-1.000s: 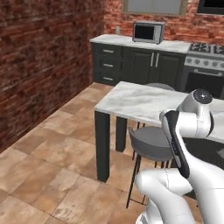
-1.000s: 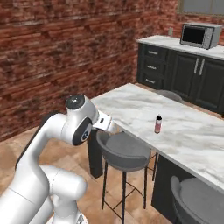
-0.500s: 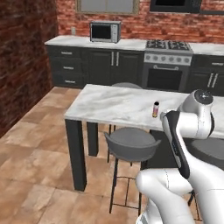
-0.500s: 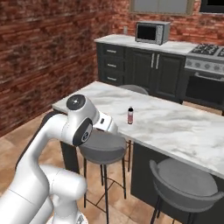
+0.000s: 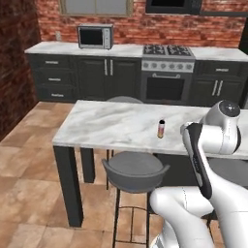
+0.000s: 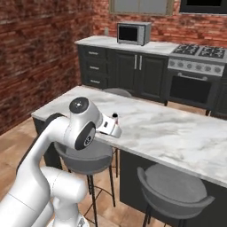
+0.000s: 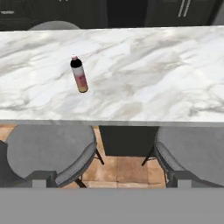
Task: Place the large bottle from the dining counter next to the other large bottle outside the sink, and place the small bottle from the dining counter next to the other small bottle inside the sink.
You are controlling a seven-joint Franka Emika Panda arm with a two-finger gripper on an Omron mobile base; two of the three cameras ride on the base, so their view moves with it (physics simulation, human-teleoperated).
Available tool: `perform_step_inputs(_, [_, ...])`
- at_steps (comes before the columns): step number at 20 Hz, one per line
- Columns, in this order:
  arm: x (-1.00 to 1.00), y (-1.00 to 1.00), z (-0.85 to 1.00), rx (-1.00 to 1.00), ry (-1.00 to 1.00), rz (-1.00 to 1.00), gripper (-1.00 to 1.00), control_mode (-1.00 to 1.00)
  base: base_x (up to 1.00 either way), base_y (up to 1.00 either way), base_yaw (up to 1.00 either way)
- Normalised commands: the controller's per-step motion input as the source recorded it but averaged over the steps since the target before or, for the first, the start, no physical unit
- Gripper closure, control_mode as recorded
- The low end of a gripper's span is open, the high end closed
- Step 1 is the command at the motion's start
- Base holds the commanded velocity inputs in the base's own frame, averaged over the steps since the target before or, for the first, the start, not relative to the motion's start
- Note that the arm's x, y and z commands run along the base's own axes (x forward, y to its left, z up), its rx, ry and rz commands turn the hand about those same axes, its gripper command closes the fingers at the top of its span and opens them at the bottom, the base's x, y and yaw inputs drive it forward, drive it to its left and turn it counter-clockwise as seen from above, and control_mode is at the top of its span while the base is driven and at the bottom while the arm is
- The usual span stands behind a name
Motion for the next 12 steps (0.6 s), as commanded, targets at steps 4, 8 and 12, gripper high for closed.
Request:
perform_step_inputs(4, [0.0,0.0,0.0,0.0,0.0,0.0,-1.0,1.0,0.37,0.0,-0.11])
perform_step_inputs(8, [0.0,0.0,0.0,0.0,0.0,0.0,-1.0,1.0,0.03,0.0,-0.1])
perform_step_inputs(12, [0.0,0.0,0.0,0.0,0.0,0.0,-1.0,1.0,0.0,0.0,-0.15])
